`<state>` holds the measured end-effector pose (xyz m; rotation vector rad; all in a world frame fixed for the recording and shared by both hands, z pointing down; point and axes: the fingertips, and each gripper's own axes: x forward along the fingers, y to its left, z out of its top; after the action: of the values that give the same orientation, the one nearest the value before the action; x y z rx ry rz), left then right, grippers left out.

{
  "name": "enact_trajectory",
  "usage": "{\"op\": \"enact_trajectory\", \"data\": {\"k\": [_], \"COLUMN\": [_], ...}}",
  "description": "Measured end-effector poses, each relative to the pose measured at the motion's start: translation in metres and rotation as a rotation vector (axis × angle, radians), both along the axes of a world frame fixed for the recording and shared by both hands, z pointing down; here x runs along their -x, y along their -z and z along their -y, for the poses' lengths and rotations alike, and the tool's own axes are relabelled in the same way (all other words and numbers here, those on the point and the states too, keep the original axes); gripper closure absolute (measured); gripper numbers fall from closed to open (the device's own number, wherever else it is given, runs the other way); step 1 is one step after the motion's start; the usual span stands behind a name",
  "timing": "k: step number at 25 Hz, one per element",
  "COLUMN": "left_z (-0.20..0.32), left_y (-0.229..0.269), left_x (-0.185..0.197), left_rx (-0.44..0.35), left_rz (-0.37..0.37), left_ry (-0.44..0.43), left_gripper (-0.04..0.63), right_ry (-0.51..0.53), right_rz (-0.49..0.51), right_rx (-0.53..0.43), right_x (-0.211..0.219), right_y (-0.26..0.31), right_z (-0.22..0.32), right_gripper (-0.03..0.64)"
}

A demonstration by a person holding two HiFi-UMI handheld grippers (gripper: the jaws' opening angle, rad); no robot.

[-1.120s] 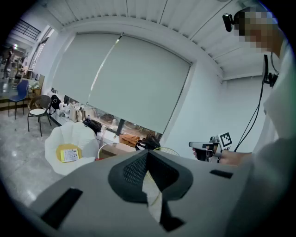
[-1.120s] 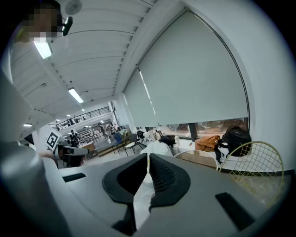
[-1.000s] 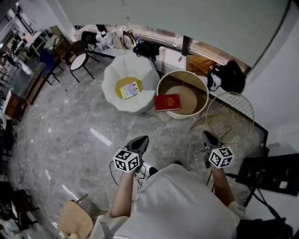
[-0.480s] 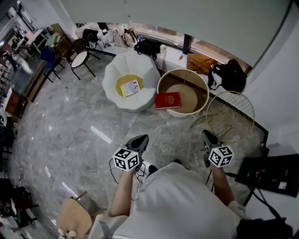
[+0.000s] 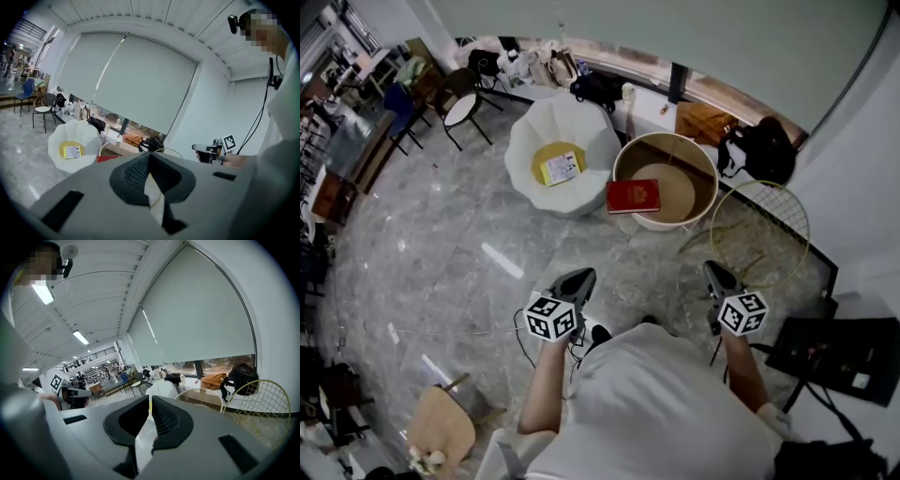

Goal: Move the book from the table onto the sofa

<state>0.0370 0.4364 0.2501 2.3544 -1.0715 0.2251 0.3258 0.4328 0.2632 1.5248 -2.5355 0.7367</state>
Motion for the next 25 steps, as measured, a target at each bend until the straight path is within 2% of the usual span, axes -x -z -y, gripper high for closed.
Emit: {"op": "enact_trajectory", "data": {"k": [13,25], "left_z": [-0.005,0.022], "left_y": [-0.016,-0.024], "left_x": [-0.050,-0.056], "left_rx": [0.031,0.039], "left_rz": [-0.034,-0.021], "left_ry": [0.019,0.022], "left_gripper": [0.594,0.594], "right_ry": [0.075,0.073], "right_rz": [-0.013,0.006], "right_rx": [0.014,0.028], "right_x": [-0.040,-0.045], "right_y": [-0.024,-0.032], "right_z": [0.003,0.018], "right_gripper": [0.573,0.574]}}
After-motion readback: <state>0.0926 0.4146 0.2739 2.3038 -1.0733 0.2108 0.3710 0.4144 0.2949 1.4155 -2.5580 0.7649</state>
